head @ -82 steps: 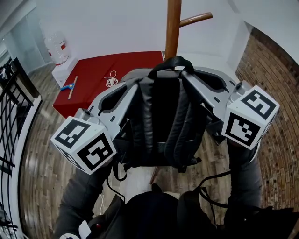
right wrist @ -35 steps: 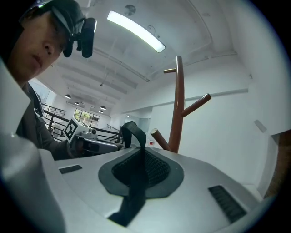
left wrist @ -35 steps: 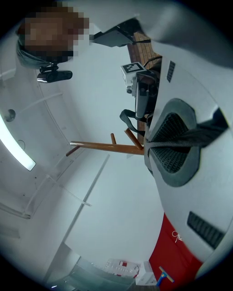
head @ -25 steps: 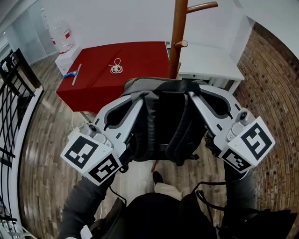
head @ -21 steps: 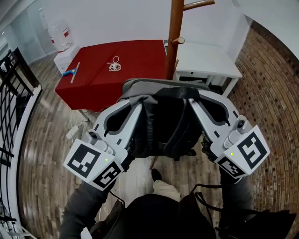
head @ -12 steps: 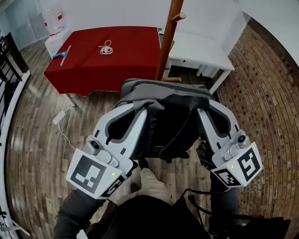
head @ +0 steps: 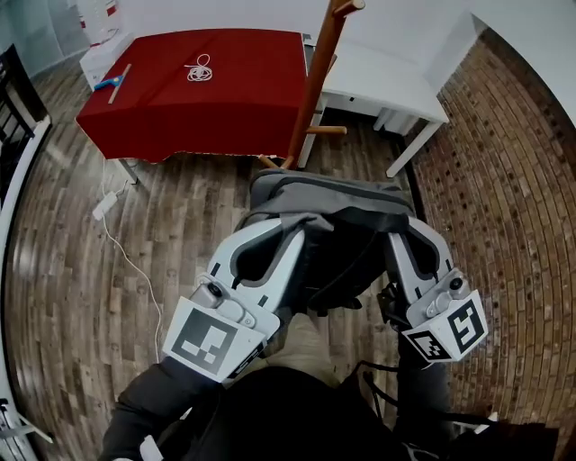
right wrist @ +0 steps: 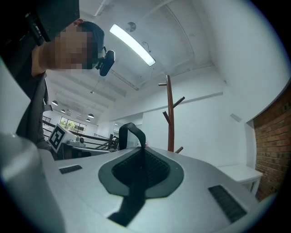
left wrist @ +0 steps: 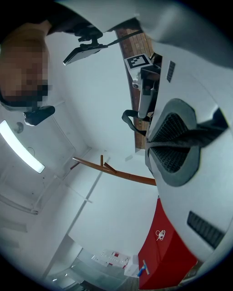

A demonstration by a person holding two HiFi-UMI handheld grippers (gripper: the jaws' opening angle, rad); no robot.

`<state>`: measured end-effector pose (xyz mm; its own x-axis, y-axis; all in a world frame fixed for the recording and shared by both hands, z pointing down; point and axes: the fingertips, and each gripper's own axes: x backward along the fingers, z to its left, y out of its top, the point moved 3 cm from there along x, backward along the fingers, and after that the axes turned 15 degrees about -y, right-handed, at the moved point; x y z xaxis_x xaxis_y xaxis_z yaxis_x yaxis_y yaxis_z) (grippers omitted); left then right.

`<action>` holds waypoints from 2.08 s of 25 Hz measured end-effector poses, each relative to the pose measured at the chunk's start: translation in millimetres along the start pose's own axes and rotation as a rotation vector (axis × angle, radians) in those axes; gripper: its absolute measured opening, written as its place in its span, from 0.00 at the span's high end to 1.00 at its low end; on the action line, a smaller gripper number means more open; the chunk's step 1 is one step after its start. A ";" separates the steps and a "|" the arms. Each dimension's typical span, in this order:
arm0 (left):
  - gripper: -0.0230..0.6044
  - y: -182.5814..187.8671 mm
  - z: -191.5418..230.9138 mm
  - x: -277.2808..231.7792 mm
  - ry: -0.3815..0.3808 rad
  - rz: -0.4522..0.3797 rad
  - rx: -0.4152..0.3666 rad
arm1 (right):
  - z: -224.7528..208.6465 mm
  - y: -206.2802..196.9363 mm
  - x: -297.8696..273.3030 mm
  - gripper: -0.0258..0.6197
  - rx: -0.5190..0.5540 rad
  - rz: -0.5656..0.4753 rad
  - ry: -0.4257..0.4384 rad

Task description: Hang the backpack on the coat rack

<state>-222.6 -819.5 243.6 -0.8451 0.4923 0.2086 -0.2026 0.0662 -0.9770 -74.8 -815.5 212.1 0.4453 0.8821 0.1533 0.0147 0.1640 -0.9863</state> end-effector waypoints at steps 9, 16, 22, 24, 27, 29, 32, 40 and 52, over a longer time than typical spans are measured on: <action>0.89 -28.9 0.9 -41.6 0.126 -0.017 -0.027 | -53.0 -21.6 -19.6 0.93 -0.007 -0.017 0.109; 0.90 -73.6 10.6 -96.9 0.336 -0.041 -0.019 | -116.5 -58.5 -61.7 0.93 0.061 0.060 0.272; 0.90 -108.8 26.8 -134.8 0.483 -0.047 0.033 | -156.7 -88.1 -100.9 0.93 0.047 0.093 0.411; 0.90 -116.1 35.8 -144.7 0.539 -0.051 0.056 | -165.7 -95.6 -117.7 0.93 0.039 0.108 0.460; 0.90 -122.5 46.5 -155.4 0.604 -0.047 0.065 | -173.7 -103.3 -141.3 0.93 0.038 0.133 0.533; 0.90 -126.7 53.7 -158.7 0.640 -0.046 0.071 | -175.2 -109.5 -155.2 0.93 0.040 0.146 0.571; 0.90 -133.9 64.6 -157.9 0.684 -0.051 0.093 | -172.3 -122.3 -173.4 0.93 0.035 0.170 0.619; 0.90 -135.3 86.2 -150.4 0.739 -0.054 0.113 | -158.3 -136.8 -209.1 0.93 0.011 0.219 0.708; 0.90 -159.4 110.7 -128.3 0.786 -0.031 0.188 | -128.3 -173.1 -244.8 0.93 -0.034 0.388 0.789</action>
<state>-136.6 -989.4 377.4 -0.2574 0.9634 0.0752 -0.3587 -0.0230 -0.9332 -71.4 -1116.5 337.6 0.9130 0.3086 -0.2668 -0.2450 -0.1081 -0.9635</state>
